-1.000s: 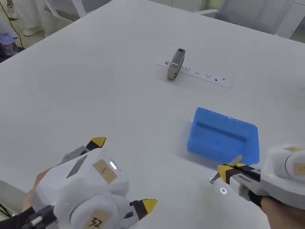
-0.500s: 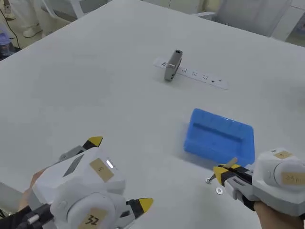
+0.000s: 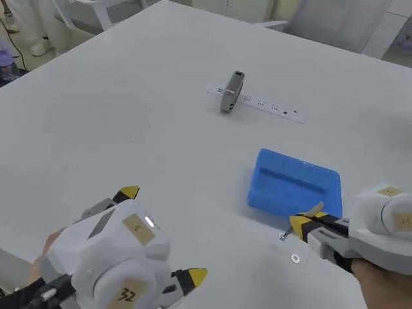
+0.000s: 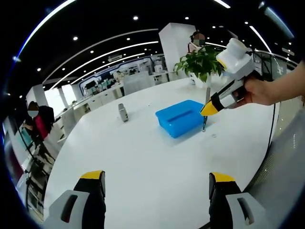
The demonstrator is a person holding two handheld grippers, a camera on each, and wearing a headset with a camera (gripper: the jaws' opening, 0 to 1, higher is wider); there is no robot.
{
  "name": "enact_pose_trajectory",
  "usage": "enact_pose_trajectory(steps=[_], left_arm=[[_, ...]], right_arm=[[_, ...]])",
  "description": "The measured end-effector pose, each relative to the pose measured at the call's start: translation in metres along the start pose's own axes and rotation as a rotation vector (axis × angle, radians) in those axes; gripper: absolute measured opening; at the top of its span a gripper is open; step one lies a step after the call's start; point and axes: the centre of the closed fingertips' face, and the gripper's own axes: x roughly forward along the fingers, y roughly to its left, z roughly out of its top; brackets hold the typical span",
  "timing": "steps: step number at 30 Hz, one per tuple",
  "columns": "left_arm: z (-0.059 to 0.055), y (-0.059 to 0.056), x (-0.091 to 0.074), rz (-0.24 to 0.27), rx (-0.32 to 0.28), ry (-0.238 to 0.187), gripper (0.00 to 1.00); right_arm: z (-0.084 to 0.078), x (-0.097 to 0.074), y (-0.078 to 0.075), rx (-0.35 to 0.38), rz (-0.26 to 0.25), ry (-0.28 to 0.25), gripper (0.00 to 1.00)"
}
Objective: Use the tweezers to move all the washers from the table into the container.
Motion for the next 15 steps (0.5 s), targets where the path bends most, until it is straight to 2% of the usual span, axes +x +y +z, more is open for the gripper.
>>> enact_pose_trajectory(steps=[9,15], left_arm=[[0.001,0.000,0.000,-0.002,-0.005,-0.006,0.92],[0.002,-0.001,-0.001,-0.010,-0.009,-0.014,0.92]], right_arm=[[0.037,-0.013,-0.021,0.015,-0.040,-0.093,0.02],[0.047,-0.007,-0.035,0.018,-0.075,-0.108,0.02]])
